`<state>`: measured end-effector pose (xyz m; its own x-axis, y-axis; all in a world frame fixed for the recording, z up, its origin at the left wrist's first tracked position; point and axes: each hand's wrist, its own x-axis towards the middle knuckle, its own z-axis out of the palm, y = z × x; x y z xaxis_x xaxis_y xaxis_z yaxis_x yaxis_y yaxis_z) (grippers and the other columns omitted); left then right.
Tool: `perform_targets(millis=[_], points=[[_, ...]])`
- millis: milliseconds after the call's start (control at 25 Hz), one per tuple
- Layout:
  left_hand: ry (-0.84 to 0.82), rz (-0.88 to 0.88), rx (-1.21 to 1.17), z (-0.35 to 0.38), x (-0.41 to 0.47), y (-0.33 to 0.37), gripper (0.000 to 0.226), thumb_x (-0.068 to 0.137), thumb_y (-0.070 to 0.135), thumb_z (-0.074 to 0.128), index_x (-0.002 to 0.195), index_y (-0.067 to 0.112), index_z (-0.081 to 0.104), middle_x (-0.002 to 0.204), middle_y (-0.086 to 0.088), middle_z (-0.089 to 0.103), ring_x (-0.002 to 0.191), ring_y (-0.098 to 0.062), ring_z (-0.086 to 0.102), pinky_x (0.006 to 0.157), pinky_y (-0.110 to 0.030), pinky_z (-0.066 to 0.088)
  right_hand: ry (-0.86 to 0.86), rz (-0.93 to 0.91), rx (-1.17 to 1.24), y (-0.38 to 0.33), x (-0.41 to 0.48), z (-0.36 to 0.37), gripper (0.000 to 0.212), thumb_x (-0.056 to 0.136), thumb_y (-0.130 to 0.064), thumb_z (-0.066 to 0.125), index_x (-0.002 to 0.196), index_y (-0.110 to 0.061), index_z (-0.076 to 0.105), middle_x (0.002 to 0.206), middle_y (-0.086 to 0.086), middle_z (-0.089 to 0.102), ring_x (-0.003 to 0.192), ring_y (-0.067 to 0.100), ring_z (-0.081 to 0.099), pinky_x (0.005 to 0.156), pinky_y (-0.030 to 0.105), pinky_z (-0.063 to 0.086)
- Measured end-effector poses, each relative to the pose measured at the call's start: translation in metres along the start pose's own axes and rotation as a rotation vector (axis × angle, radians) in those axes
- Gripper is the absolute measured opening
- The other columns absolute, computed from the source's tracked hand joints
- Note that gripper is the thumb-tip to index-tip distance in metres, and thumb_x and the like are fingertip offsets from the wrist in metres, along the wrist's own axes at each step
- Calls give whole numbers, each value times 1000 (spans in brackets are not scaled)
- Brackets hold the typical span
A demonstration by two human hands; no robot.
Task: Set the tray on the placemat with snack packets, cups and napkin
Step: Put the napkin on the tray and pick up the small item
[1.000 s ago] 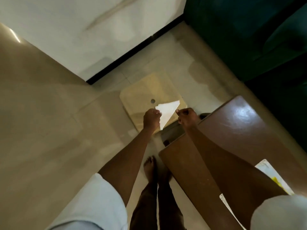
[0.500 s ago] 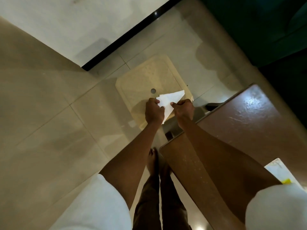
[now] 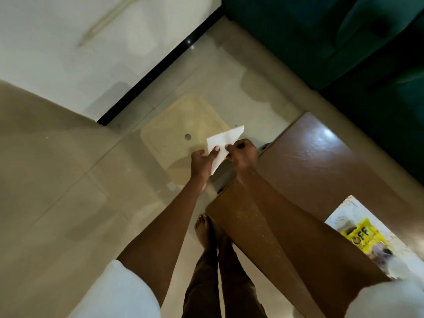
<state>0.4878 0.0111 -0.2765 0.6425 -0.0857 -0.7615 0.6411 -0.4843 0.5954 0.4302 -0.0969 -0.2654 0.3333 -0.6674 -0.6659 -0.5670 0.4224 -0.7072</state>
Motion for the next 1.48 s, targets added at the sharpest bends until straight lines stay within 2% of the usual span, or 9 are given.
perform_targets(millis=[80,240,360,600,800,920,1000,1160,1480], points=[[-195,-68,-127,13,-27,13,70,89,49,76,137,1,59,124,-11,70,101,-25,66,78,-34,55,45,-8,100,-13,-21,-33,17,88,-7,74,102,-5,66,96,14,74,95,37,75,78,46,66],[-560,-98,-362,60,-112,39,39,97,21,71,130,2,66,119,-15,76,116,-35,70,93,-45,59,226,-65,142,-28,-68,-129,24,91,-10,72,112,2,68,106,20,75,99,41,73,84,51,62],[-726,-134,-261,102,-186,25,21,99,11,66,121,10,66,118,-10,75,115,-30,70,98,-49,58,354,-74,197,-10,-120,-211,21,93,-11,72,108,3,69,106,21,76,100,39,74,86,57,61],[-904,-217,36,185,-342,-39,19,96,10,70,116,10,67,121,-16,70,110,-31,67,110,-53,50,559,-11,402,60,-226,-371,18,95,0,69,109,11,68,103,23,74,93,32,69,86,52,59],[-970,-187,228,243,-430,-78,40,94,2,70,132,-1,62,138,-24,65,125,-39,64,114,-54,47,572,16,483,115,-282,-475,24,96,-2,70,114,13,66,110,26,74,99,37,71,92,54,59],[-933,-104,311,280,-476,-106,48,94,-3,68,140,-2,58,133,-24,67,122,-40,64,105,-52,52,532,9,526,152,-298,-536,27,96,0,69,118,15,64,116,30,72,98,34,69,92,56,58],[-896,-89,371,299,-503,-132,47,94,-2,68,140,-1,58,125,-22,68,116,-39,66,99,-53,54,508,4,545,182,-307,-566,29,96,-2,71,120,13,65,120,29,72,103,38,71,90,55,59],[-781,-139,396,328,-540,-199,34,95,4,70,128,0,63,137,-25,65,131,-41,61,112,-55,49,446,66,560,247,-319,-611,37,95,-1,71,128,13,63,128,28,70,118,44,68,96,60,58],[-630,-71,422,364,-565,-269,42,93,4,73,132,-7,62,134,-25,67,125,-42,65,107,-57,53,287,236,646,330,-326,-655,38,91,0,75,126,11,66,128,27,70,114,40,71,98,52,59]])
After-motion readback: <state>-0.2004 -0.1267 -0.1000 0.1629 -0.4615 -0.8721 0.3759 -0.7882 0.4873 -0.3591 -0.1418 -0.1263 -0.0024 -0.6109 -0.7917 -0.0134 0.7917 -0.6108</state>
